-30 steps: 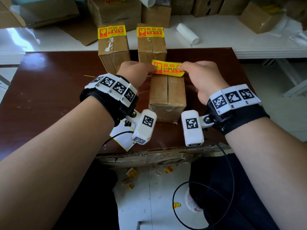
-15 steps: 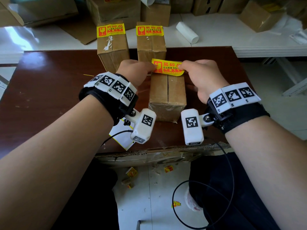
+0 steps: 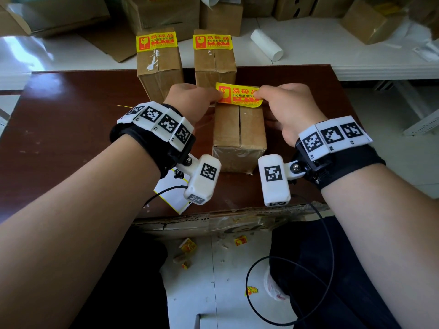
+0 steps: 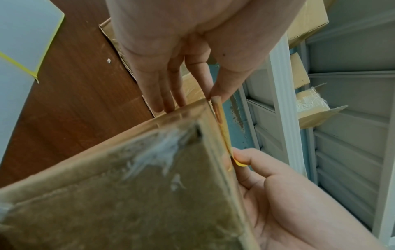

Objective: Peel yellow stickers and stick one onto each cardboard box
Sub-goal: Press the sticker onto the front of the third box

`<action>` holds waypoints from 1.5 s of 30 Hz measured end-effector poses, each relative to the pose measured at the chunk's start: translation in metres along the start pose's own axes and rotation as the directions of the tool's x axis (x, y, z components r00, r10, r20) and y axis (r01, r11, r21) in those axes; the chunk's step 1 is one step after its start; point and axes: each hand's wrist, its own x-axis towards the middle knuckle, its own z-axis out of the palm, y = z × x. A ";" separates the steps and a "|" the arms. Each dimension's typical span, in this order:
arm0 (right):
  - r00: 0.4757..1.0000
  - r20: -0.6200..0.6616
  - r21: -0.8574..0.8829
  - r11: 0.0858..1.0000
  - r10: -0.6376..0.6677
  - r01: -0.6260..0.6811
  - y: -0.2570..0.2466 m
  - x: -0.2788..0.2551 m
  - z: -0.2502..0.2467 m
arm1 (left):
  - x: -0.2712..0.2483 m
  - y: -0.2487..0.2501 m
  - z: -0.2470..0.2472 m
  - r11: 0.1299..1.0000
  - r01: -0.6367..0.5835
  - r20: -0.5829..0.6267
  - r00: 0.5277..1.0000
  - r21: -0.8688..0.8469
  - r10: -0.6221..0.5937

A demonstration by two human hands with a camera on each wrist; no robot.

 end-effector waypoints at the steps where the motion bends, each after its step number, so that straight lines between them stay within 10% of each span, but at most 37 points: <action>1: 1.000 0.001 0.001 1.000 0.000 0.000 0.000 0.000 0.000 | -0.001 0.000 0.000 1.000 0.000 0.004 1.000 0.000 0.000; 45: 0.997 0.024 0.049 0.996 0.069 -0.070 0.001 0.003 0.000 | 0.001 0.003 -0.002 0.998 0.022 -0.005 1.000 0.061 -0.021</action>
